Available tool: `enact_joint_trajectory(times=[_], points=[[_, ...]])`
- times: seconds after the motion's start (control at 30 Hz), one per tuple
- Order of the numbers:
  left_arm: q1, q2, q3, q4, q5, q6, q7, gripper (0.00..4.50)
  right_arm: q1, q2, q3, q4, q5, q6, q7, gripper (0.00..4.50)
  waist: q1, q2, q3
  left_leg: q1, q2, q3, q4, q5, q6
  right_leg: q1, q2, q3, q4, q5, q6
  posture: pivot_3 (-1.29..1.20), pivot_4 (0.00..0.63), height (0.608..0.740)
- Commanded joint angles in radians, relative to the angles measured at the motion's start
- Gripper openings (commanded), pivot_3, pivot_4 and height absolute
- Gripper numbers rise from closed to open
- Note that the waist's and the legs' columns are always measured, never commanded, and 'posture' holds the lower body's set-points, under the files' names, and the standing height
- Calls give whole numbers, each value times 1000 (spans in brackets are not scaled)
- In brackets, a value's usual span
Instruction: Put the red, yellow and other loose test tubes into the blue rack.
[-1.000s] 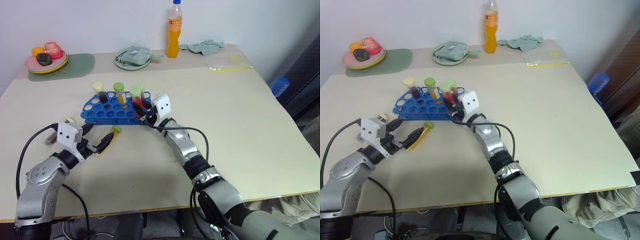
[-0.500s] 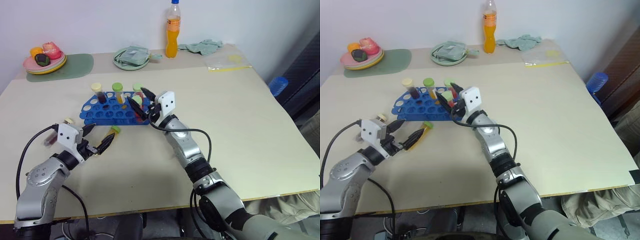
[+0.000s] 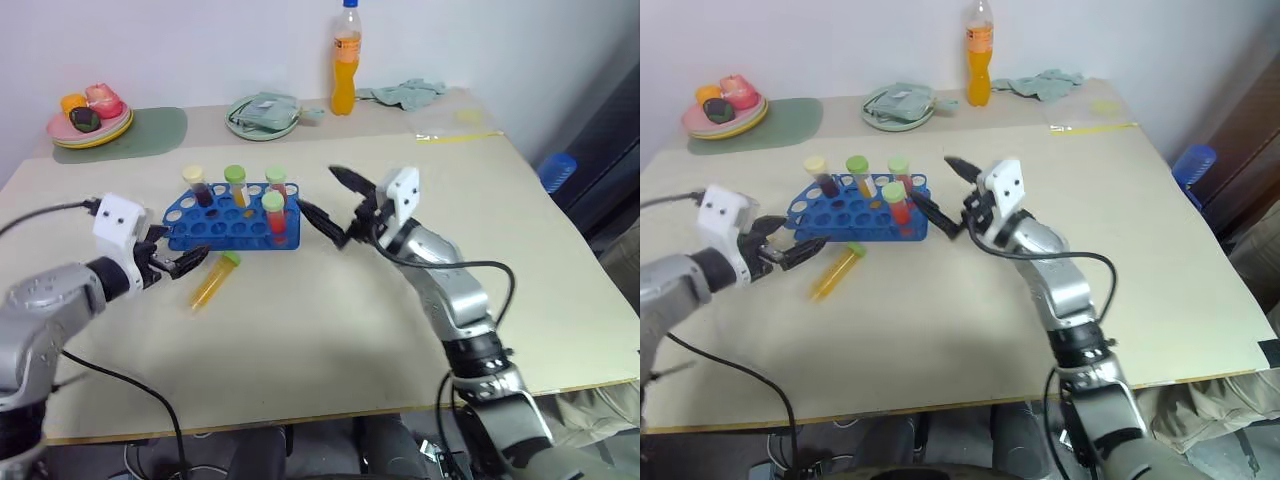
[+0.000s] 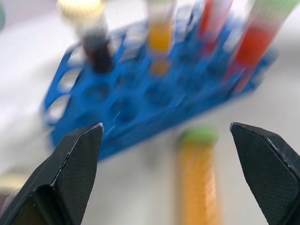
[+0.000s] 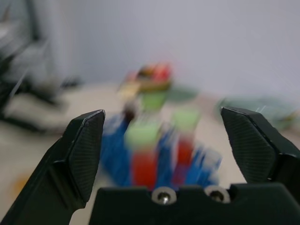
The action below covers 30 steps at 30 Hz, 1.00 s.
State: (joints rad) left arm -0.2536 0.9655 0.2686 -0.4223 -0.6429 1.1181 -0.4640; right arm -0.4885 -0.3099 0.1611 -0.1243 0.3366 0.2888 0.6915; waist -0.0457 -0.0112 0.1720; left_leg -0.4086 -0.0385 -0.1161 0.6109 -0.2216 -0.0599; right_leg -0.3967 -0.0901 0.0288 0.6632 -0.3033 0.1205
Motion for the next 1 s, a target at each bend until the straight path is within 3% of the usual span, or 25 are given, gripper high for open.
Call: enact_joint_trajectory(times=[0.03, 0.1, 0.23, 0.43, 0.73, 0.83, 1.0], points=[[-175, 68, -131, -6, -72, 359, -15, 4500, 65, -145, 64, -192, 23, 97, 142, 4468, 4, 0, 1, 0, 0, -1, 0, 0, 0, 0, 0, -1, 0, 0, 0, 0, 150, 740], [-263, 58, -192, 8, -62, 472, 6, 4500, 92, -201, 80, -240, 22, 139, 166, 4468, 3, -1, 1, 0, 0, -1, 1, 0, 1, 2, 0, -1, -1, 0, 0, 0, 150, 740], [-355, 53, -322, 43, -87, 496, 48, 4500, 130, -265, 81, -310, 64, 205, 218, 4468, -1, -2, 2, 0, 1, -1, 1, 0, 1, 1, 1, -1, 0, -1, 0, 0, 150, 740], [-443, -36, -438, 173, -36, 496, 147, 4500, 142, -259, 96, -325, 42, 208, 209, 4468, 10, -3, 3, 0, 1, -1, 2, 0, 0, 1, 1, -1, 0, -1, 0, 0, 150, 740], [-528, -107, -543, 280, 23, 496, 141, 4500, 144, -225, 134, -326, 11, 193, 184, 4468, 4, -6, 4, -1, 0, -1, 2, 0, 0, 1, 1, -1, 0, 0, 0, 0, 150, 740], [-535, -107, -554, 288, 43, 496, 129, 3622, 145, -216, 134, -321, 8, 189, 182, 4500, 5, -6, 4, -1, 1, -1, 2, 0, 0, 1, 1, -1, 0, 0, 0, 0, 150, 740], [-528, -100, -551, 271, 59, 496, 107, 1045, 151, -209, 136, -321, 8, 188, 183, 4500, 6, -6, 4, -1, 0, -1, 2, 0, 0, 1, 1, -1, 0, 0, 0, 0, 150, 740]])
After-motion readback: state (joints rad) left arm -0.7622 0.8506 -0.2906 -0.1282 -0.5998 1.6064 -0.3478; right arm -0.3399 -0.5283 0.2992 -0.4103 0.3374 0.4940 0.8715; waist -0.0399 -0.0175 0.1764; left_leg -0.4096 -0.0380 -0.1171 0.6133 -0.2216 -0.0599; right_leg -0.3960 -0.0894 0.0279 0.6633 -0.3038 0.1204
